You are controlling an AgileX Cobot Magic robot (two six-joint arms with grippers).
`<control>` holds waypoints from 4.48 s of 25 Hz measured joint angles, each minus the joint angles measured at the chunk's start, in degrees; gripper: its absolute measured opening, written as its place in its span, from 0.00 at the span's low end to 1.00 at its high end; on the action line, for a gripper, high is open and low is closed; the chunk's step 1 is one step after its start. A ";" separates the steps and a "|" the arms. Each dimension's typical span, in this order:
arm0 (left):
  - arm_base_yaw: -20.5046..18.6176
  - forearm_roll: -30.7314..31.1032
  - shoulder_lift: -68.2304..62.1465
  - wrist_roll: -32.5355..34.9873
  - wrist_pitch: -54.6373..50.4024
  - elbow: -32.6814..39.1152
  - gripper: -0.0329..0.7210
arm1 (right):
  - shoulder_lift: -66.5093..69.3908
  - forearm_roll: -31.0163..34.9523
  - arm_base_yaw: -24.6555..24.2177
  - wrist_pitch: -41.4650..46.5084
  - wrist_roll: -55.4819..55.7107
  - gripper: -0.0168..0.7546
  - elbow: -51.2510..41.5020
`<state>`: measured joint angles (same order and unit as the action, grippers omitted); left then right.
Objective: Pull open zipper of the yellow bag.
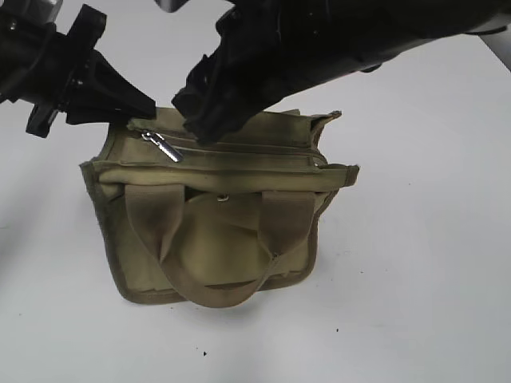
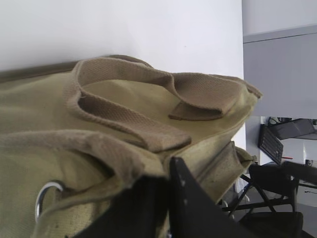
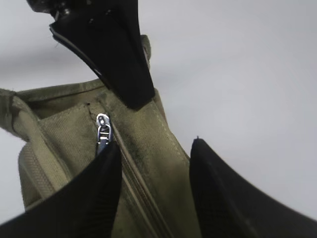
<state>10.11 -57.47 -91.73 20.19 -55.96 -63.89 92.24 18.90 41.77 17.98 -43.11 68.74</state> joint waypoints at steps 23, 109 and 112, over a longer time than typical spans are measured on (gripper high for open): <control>0.00 -4.81 -0.48 2.25 0.03 0.05 0.08 | 6.82 2.25 2.59 -0.46 -6.86 0.40 1.63; 0.06 47.48 72.89 -9.66 -5.36 22.69 0.46 | -61.99 -12.36 -19.95 51.81 34.52 0.79 -28.43; 0.06 49.59 80.44 -9.66 -5.35 27.96 0.46 | -68.42 -12.36 -19.95 50.66 34.40 0.79 -33.41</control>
<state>10.18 -7.88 -11.29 10.53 -61.31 -35.93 23.82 6.54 21.82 68.64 -8.72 35.33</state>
